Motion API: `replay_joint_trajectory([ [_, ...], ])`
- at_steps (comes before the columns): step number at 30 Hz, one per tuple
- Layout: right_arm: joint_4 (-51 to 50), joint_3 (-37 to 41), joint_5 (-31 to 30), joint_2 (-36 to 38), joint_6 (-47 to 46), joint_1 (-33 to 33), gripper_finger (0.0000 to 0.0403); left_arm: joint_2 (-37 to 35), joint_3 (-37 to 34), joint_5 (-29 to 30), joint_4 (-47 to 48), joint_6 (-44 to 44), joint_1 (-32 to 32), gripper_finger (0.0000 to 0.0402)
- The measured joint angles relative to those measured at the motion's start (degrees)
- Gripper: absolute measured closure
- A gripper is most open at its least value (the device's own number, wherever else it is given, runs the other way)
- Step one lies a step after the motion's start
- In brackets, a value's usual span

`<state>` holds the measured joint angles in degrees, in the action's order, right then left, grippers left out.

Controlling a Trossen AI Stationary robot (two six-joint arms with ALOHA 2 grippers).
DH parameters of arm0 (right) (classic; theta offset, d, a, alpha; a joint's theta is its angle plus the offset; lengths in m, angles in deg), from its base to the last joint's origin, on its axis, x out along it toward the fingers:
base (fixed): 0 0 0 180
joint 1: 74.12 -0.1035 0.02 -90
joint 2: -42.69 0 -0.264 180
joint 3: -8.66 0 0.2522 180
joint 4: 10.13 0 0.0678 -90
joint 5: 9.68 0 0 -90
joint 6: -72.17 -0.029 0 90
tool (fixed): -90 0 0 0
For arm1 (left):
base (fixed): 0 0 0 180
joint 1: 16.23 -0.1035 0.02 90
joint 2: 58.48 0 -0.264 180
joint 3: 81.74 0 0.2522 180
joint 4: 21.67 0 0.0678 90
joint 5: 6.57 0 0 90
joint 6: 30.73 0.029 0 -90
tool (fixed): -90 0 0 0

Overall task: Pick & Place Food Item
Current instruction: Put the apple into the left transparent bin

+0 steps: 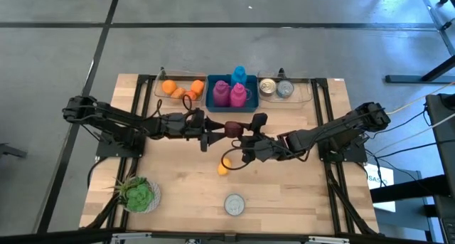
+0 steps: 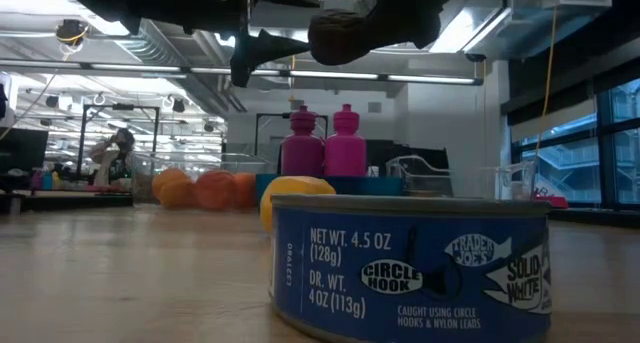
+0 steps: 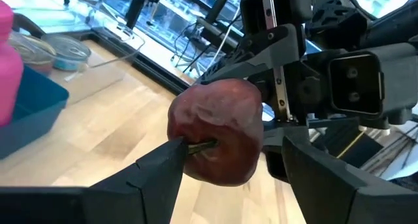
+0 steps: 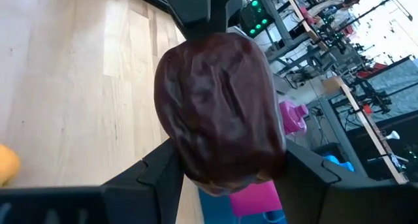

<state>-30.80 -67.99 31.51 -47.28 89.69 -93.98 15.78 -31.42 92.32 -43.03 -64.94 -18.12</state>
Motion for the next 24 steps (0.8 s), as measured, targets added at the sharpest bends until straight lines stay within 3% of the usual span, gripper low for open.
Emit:
replay_joint_trajectory([
  [8,-0.48,-1.08,0.38,-0.07,-0.19,-0.12,0.021,0.04,0.11,4.0,2.17,2.68,-0.13,0.0146],
  [16,-0.86,-3.56,0.2,0.0,0.94,-0.87,0.021,0.02,0.09,3.06,1.97,2.6,-1.12,0.0146],
  [24,0.02,-3.78,3.99,0.09,0.94,-0.85,0.0211,0.24,-0.15,-5.7,-4.74,-1.85,-1.59,0.0146],
])
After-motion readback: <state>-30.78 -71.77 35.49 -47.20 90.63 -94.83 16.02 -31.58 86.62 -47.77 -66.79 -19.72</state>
